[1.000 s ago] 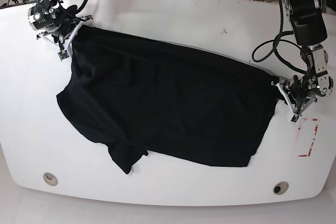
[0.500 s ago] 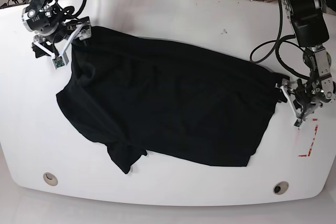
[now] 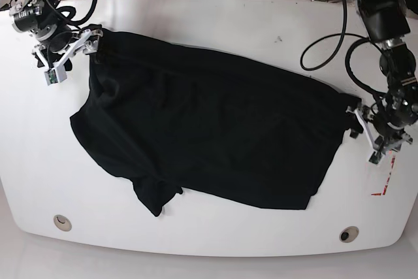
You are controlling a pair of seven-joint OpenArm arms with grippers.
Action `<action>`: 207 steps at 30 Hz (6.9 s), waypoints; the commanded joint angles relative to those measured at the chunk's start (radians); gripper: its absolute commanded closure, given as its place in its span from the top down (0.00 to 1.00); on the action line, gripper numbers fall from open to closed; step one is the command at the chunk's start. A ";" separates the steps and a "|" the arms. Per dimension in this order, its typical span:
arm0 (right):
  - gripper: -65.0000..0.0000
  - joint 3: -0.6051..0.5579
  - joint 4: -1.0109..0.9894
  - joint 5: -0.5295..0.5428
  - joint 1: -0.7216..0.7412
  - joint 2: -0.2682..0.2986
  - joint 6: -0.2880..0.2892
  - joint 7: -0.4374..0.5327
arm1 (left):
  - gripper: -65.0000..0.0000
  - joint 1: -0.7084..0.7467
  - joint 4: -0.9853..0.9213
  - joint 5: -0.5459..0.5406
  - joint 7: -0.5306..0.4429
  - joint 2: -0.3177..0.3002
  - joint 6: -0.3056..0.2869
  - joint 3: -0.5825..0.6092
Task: Fold the T-shirt properly
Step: 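Lay the shirt down with both grippers, stretched between them, then drag the shirt edge with both grippers to spread it flat, then open the right gripper and regrasp the shirt edge further along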
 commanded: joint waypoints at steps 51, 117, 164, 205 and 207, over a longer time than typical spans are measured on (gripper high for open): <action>0.33 -0.150 -0.192 -0.357 -0.105 0.023 0.000 0.230 | 0.15 0.405 0.022 -0.011 -0.165 -0.003 0.002 -0.112; 0.49 -0.376 -0.009 -0.152 0.133 -0.088 0.000 0.014 | 0.30 0.425 0.295 -0.014 0.003 0.002 0.002 -0.206; 0.00 -0.371 -0.148 -0.423 0.174 -0.160 0.000 0.197 | 0.30 0.427 0.291 -0.015 0.003 0.002 0.002 -0.199; 0.32 -0.377 -0.352 -0.300 0.349 -0.100 0.000 0.200 | 0.30 0.444 0.291 -0.009 0.003 0.000 0.002 -0.186; 0.48 -0.377 -0.365 -0.287 0.358 -0.096 0.000 0.201 | 0.30 0.444 0.291 -0.009 0.003 0.000 0.002 -0.186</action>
